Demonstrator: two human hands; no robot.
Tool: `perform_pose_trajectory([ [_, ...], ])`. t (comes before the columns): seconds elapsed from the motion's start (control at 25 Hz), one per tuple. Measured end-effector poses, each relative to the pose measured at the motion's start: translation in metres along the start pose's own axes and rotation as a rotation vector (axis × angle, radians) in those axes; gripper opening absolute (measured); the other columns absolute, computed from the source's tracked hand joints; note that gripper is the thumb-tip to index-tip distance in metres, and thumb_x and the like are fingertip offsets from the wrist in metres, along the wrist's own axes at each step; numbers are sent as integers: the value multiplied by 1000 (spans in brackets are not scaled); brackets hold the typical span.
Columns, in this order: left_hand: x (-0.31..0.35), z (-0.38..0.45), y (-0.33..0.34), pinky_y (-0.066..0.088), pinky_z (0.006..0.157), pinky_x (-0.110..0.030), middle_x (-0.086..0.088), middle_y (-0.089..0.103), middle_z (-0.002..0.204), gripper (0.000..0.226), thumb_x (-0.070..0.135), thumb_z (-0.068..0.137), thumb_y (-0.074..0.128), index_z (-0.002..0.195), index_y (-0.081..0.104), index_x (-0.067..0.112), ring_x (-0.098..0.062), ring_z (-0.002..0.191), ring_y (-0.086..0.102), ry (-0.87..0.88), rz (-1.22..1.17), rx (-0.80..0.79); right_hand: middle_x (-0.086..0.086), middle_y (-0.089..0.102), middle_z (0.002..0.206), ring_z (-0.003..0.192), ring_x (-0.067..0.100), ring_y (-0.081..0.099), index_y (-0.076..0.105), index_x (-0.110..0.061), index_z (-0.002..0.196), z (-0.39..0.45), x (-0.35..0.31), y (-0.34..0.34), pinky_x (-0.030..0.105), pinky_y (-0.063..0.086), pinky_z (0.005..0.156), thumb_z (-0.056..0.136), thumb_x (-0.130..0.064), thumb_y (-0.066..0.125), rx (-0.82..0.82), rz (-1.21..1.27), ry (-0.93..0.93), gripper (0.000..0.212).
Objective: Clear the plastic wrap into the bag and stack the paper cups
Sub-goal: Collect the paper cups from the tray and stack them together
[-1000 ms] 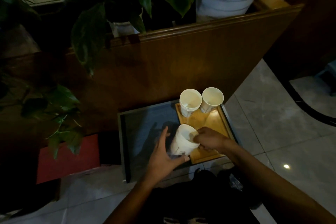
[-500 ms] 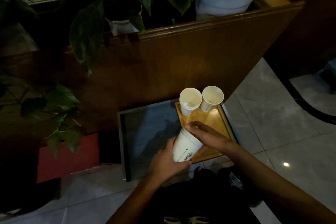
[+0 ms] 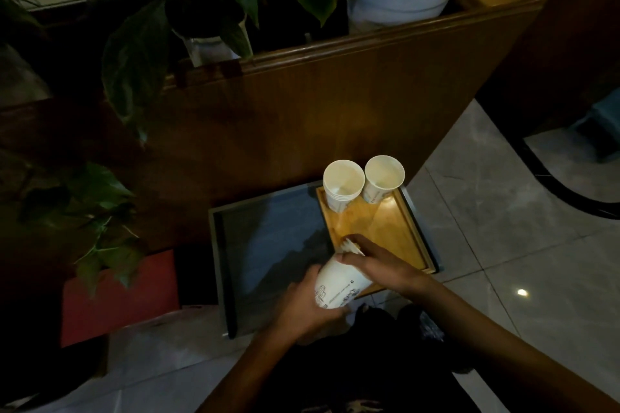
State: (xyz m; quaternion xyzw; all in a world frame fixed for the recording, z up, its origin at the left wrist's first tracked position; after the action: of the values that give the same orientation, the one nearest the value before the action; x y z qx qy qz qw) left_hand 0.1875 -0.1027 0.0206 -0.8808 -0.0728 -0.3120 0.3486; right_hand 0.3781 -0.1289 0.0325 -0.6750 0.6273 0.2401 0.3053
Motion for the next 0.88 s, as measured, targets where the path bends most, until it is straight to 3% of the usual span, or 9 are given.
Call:
perform_pose_trajectory([
  [0.12,-3,0,3,54,89,-39,4,65,126,94,75,54,73,135,34,44,-23,113,63,4,-6,4,-13,65,117,107,9,63,59,-41,118,-8,5,-8,27,50,86,83,-45,74,-40,43,-3,38],
  [0.2,-3,-1,5,56,87,-38,7,66,124,94,78,55,73,134,31,49,-20,110,65,4,-4,26,-11,58,125,113,10,57,52,-38,136,-15,3,-15,24,49,85,82,-43,77,-31,-43,-18,60],
  [0.28,-3,3,7,56,87,-38,8,65,125,94,76,55,74,134,27,51,-19,111,64,36,-9,45,-7,58,129,113,11,57,48,-34,142,-22,-5,-21,27,50,89,82,-42,79,-12,-145,-62,68],
  [0.44,-3,15,3,45,103,-31,11,47,148,112,77,52,76,144,20,51,-13,131,49,166,-50,21,-8,62,124,104,8,61,48,-33,141,-40,-39,-46,21,49,84,81,-46,79,51,-382,-161,69],
  [0.52,-15,21,-3,39,104,-27,9,36,156,115,80,54,74,151,23,44,-14,136,44,133,32,31,-7,60,121,103,12,62,46,-32,144,-49,-63,-72,24,48,80,80,-49,78,118,-510,-193,73],
  [0.72,-77,27,-21,43,107,-34,4,23,162,81,65,87,57,154,28,29,-20,142,36,-12,349,200,-2,63,116,96,16,65,50,-24,139,-69,-121,-139,30,56,73,82,-46,77,313,-658,-280,67],
  [0.88,-123,23,-23,39,111,-41,-2,6,165,76,57,93,53,157,19,31,-31,144,31,-85,475,104,8,63,127,108,24,60,48,-19,142,-69,-143,-164,29,44,75,81,-47,78,479,-904,-353,74],
])
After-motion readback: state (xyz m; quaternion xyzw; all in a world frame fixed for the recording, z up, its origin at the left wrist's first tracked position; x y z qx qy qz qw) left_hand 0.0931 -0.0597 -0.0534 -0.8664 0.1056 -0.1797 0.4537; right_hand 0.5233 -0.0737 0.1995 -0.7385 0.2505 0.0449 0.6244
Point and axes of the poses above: each hand's wrist, its own z-axis towards the middle knuckle, its own y-axis out of the palm, x = y × z, the point moved 2 cm from there along z, towards the middle knuckle
